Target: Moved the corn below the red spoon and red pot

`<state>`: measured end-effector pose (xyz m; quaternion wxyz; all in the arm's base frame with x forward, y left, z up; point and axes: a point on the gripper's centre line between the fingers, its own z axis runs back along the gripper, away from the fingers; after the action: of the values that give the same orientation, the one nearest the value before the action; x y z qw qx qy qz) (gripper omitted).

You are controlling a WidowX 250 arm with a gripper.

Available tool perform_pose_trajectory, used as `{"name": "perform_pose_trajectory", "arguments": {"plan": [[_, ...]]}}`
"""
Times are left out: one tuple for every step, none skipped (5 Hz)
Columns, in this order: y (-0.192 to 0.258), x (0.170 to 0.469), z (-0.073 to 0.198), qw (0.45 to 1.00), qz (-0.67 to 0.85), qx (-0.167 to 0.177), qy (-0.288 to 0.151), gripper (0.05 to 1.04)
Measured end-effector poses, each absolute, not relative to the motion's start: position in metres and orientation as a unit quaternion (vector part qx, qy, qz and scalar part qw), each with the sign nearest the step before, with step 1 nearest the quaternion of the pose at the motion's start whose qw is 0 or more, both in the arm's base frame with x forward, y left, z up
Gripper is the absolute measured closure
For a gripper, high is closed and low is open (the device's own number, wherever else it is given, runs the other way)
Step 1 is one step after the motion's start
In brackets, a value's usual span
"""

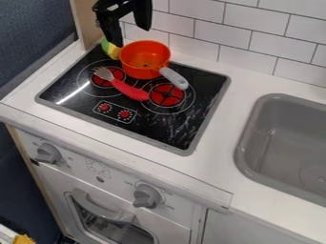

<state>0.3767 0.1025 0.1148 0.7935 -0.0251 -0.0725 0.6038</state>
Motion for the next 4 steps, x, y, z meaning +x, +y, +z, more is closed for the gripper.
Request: {"name": "perform_pose_trajectory", "arguments": {"plan": [[0.102,0.376,0.101,0.794,0.604,-0.018,-0.056,0.083],[0.117,0.384,0.096,0.795,0.603,-0.005,-0.063,0.083],[0.144,0.393,0.099,0.79,0.607,-0.002,-0.083,0.083],[0.157,0.406,0.092,0.799,0.595,0.007,-0.087,0.083]]}}
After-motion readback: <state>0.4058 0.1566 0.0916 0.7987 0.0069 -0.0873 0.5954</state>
